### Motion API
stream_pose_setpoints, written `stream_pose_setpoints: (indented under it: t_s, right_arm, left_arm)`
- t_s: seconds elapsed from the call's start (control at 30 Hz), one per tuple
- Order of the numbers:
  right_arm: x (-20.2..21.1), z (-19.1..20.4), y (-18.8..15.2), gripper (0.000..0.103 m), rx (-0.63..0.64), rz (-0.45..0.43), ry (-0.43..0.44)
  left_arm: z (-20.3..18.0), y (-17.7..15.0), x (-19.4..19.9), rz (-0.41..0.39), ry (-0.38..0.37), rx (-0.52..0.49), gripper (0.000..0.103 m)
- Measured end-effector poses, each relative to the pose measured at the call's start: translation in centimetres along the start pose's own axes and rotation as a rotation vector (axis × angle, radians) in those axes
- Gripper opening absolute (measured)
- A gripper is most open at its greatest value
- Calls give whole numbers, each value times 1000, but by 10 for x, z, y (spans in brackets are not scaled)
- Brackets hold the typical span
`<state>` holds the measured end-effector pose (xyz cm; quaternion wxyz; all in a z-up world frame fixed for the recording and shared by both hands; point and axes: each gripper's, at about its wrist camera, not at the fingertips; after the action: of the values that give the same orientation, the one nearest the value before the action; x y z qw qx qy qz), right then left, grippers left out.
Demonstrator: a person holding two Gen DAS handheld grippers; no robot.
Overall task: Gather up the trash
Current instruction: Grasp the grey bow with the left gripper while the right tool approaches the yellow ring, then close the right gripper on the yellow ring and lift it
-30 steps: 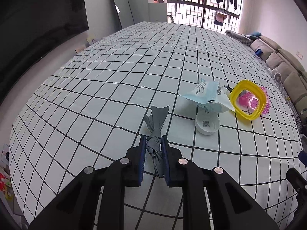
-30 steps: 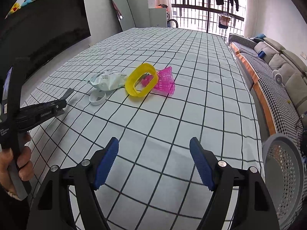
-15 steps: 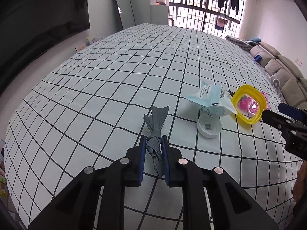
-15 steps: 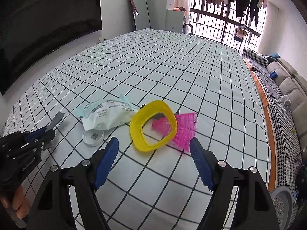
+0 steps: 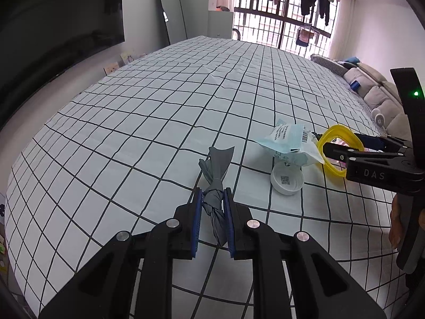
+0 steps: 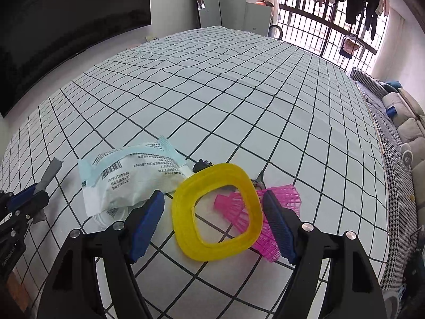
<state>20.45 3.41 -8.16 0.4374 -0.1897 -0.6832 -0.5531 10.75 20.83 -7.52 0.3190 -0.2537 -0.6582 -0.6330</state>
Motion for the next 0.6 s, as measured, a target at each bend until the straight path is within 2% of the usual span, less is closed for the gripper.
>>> stream_pose_setpoints:
  t_s: [0.17, 0.37, 0.6]
  right_arm:
    - [8, 9, -11, 73, 14, 8, 41]
    - [11, 22, -28, 73, 51, 32, 22]
    - [3, 27, -27, 73, 18, 71, 33]
  left_arm:
    - [1, 0, -1, 2, -6, 3, 17]
    - [1, 0, 1, 2, -9, 3, 17]
    - [1, -1, 0, 2, -10, 4, 17]
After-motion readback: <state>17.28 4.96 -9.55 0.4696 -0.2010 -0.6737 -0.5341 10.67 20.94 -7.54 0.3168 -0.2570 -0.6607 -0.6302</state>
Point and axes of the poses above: each gripper's, at about its wrist camera, not at the fingertips, and x roughly against the way its jaws point, z to its left, y to its top, and after that the axes turned 5 degrees about -x, right-handed
